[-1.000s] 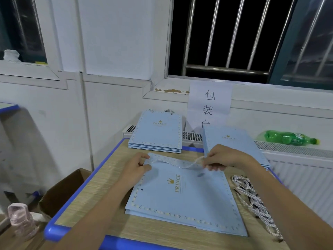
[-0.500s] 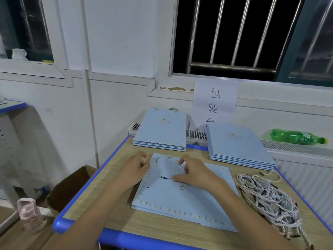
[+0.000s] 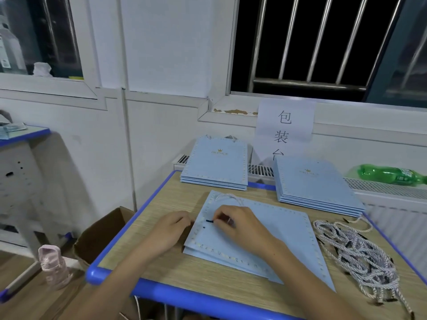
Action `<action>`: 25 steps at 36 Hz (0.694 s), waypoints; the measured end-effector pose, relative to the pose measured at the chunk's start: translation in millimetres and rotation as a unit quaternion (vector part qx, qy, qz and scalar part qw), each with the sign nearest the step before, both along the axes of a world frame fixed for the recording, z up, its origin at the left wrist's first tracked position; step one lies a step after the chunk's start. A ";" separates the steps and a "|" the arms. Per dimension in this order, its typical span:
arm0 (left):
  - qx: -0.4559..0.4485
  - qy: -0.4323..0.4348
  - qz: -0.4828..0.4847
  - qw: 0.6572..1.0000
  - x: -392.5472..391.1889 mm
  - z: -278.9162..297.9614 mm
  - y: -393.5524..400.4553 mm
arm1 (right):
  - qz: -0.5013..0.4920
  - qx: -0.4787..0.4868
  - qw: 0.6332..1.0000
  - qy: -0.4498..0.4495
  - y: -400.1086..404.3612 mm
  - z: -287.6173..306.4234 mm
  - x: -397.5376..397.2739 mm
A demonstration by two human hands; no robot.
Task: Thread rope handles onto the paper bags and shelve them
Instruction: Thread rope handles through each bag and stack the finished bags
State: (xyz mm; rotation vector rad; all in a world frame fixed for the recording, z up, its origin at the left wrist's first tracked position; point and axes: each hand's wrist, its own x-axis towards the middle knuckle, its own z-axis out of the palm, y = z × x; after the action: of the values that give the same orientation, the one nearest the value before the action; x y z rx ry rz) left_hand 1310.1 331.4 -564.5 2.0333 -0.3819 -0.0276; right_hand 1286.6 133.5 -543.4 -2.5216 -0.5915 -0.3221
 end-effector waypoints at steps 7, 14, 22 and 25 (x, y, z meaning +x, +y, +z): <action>-0.064 0.049 -0.033 0.996 3.1 -3.0 1.2 | 0.008 0.017 1.000 0.016 8.6 6.4 1.1; -0.089 0.053 -0.060 0.993 -0.6 1.0 -1.7 | 0.013 -0.028 1.000 -0.008 12.3 16.0 4.0; -0.092 0.045 -0.071 0.992 -2.8 2.5 0.7 | 0.016 0.023 0.999 0.019 21.7 7.4 4.8; -0.102 0.052 -0.085 0.990 -4.1 5.0 1.4 | 0.022 0.150 0.987 0.055 21.5 3.0 3.9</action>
State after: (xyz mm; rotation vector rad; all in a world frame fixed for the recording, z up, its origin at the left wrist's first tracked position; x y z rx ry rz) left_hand 1306.0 332.8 -559.5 1.7845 -0.4719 -0.1923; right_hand 1290.5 155.0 -540.4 -2.2171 -0.5138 -0.2351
